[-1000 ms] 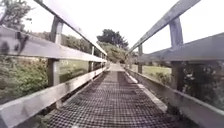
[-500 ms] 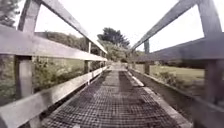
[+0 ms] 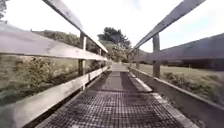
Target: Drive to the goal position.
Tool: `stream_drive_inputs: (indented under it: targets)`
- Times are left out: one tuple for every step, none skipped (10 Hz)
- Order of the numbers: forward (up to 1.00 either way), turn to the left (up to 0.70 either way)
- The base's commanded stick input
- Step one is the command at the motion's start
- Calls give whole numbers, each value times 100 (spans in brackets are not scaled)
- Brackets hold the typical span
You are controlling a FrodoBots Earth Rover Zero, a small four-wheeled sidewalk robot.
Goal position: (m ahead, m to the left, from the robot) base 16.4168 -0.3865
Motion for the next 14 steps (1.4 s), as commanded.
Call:
stream_drive_inputs:
  targets:
    - [100, 0]
    - [100, 0]
    - [100, 0]
    - [100, 0]
    - [100, 0]
    - [100, 0]
    - [100, 0]
    - [100, 0]
    - [100, 0]
    - [100, 0]
    - [100, 0]
    - [100, 0]
    - [100, 0]
    - [100, 0]
